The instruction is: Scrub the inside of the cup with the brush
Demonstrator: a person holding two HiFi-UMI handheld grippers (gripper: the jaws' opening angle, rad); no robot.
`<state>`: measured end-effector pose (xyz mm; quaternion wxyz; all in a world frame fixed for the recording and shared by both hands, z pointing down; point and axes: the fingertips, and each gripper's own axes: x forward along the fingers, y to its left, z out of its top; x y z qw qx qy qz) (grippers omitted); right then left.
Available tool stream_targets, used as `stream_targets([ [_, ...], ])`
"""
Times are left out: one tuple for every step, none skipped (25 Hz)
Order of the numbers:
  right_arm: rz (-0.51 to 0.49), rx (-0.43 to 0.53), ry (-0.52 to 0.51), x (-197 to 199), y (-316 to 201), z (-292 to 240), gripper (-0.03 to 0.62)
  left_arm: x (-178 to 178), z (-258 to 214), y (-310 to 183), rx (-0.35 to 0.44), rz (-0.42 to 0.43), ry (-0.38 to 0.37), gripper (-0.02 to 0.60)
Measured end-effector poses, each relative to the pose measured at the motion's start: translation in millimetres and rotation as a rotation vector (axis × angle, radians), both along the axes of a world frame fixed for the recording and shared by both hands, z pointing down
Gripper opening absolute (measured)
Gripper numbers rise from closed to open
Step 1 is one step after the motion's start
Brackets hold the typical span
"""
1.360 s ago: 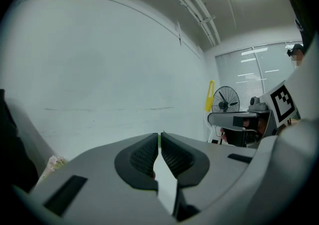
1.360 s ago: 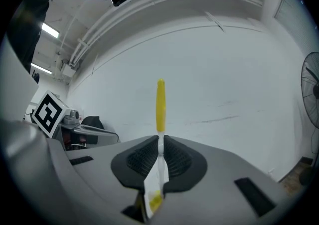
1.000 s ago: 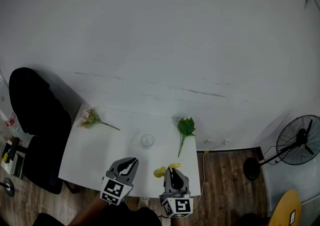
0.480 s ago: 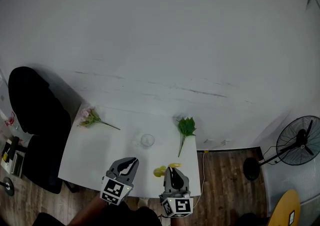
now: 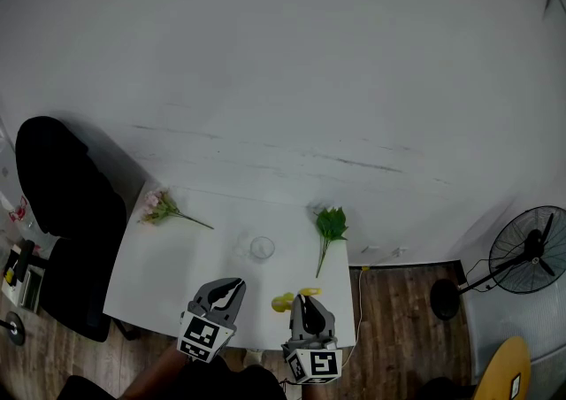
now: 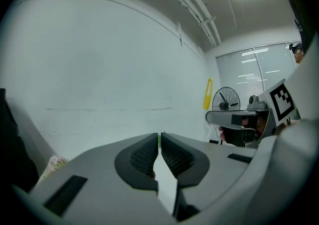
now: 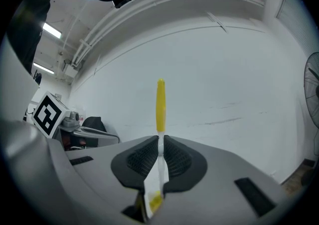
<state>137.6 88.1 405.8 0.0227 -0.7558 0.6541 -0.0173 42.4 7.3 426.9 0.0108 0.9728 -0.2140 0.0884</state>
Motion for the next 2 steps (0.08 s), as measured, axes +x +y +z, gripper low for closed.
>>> stream_targets([
  [-0.003, -0.002, 0.001, -0.3, -0.2, 1.1, 0.049, -0.2, 0.0, -0.2, 0.0, 0.0, 0.0, 0.035],
  [-0.006, -0.004, 0.003, -0.4, -0.3, 2.5, 0.049, -0.3, -0.1, -0.5, 0.0, 0.0, 0.0, 0.035],
])
